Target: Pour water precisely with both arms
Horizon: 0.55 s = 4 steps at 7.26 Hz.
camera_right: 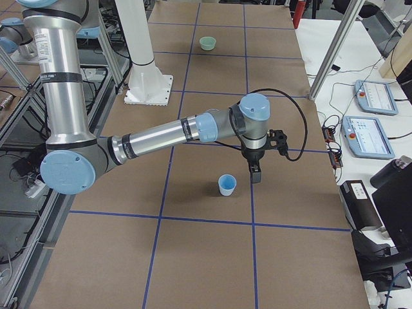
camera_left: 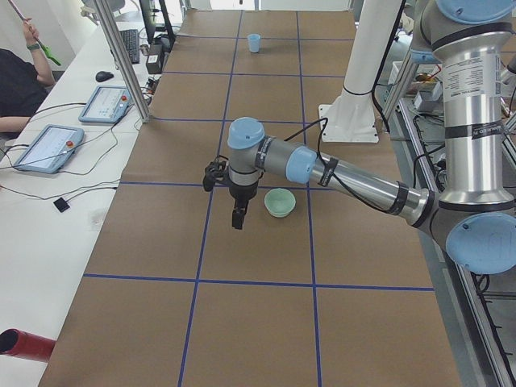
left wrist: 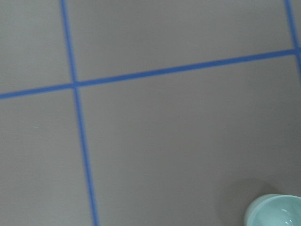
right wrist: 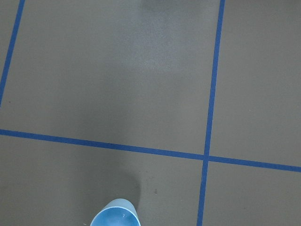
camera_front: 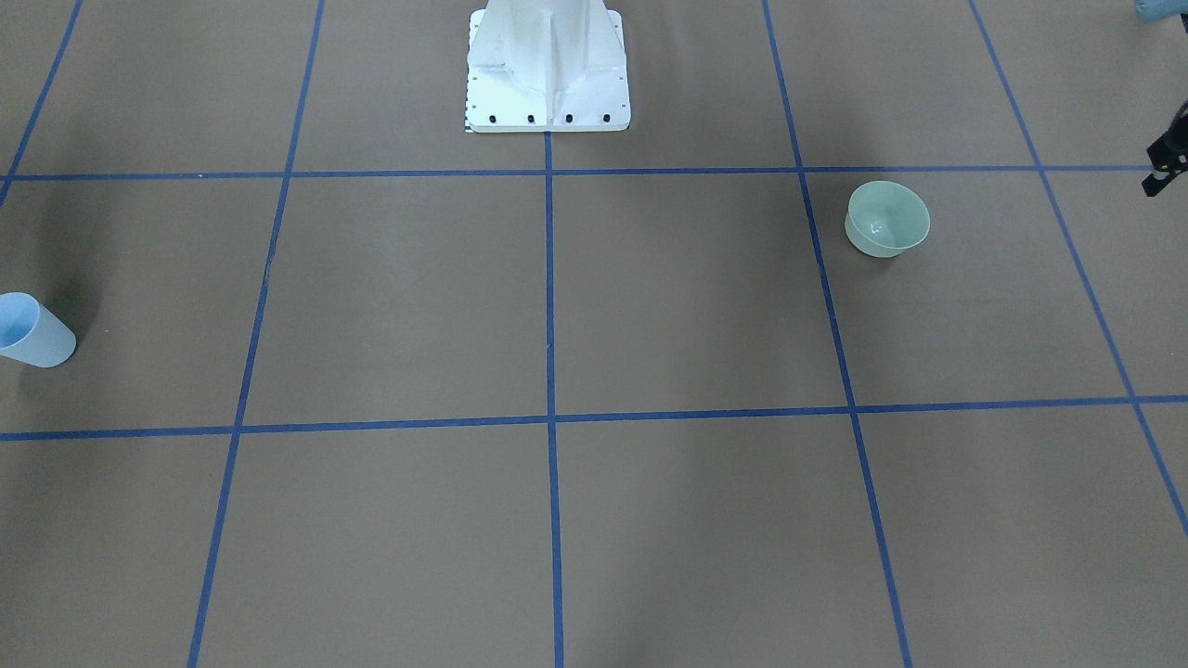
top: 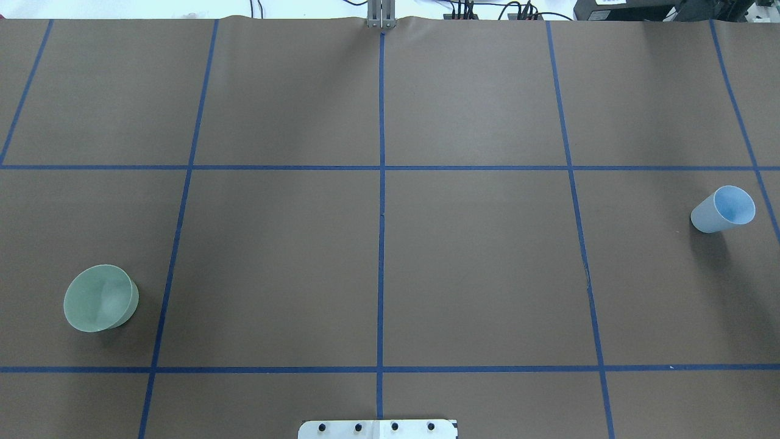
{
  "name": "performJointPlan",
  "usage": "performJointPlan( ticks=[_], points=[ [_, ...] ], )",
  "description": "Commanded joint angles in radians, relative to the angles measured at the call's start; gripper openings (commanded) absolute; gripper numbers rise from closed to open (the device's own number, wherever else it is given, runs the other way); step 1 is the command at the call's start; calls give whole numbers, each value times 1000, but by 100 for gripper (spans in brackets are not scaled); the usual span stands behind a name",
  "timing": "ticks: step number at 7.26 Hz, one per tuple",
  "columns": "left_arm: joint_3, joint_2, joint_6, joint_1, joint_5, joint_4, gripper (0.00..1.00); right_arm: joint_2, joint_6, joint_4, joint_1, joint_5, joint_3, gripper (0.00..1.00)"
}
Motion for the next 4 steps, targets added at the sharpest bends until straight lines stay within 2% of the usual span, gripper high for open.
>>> performJointPlan(
  ticks=[1, 2, 4],
  points=[
    [59, -10, -47, -41, -53, -9, 100, -39, 1, -7, 25, 56, -9, 100],
    [72, -2, -43, -67, -53, -23, 100, -58, -1, -12, 46, 100, -10, 100],
    [204, -21, -46, -74, -53, -67, 100, -70, -1, -12, 58, 107, -32, 100]
  ],
)
